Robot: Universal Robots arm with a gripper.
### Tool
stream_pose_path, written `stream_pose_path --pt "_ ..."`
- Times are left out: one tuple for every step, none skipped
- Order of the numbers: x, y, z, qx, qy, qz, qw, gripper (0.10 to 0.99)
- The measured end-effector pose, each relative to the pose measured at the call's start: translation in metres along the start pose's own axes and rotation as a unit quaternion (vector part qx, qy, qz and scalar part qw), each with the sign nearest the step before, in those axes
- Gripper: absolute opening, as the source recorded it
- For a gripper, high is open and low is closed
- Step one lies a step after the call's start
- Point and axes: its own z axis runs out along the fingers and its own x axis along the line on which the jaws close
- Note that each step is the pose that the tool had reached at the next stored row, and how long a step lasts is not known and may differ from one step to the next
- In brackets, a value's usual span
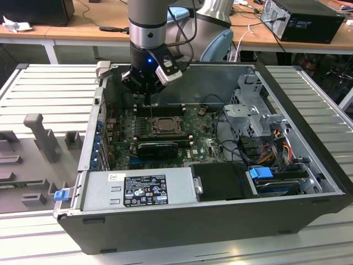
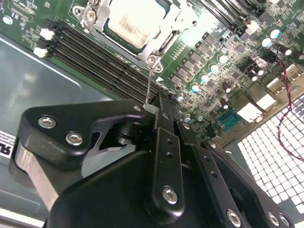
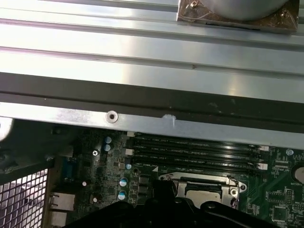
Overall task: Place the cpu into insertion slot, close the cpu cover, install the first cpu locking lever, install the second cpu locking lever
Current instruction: 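Install the first cpu locking lever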
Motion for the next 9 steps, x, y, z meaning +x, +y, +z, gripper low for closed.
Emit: stream_pose_path --pt "-0.0007 -0.0001 0.0 0.0001 0.0 0.0 1.0 0.106" --pt "-0.0018 -0.0002 0.0 0.0006 0.0 0.0 1.0 0.106" --pt "-0.0032 -0.0003 0.0 0.0016 0.0001 0.0 1.0 0.106" --pt "-0.0047 -0.0005 0.0 0.0018 0.0002 0.0 1.0 0.106" --pt "-0.0065 -0.0006 -0.0001 0.0018 0.0002 0.0 1.0 0.106" --pt "-0.0092 -0.0009 -0.0001 0.0018 0.0001 0.0 1.0 0.106" --pt "-0.0135 -0.0013 -0.0002 0.0018 0.0002 0.0 1.0 0.106" --pt "-0.0199 -0.0019 -0.0003 0.0018 0.0002 0.0 1.0 0.106" --pt "-0.0237 -0.0023 -0.0002 0.0019 0.0002 0.0 1.0 0.106"
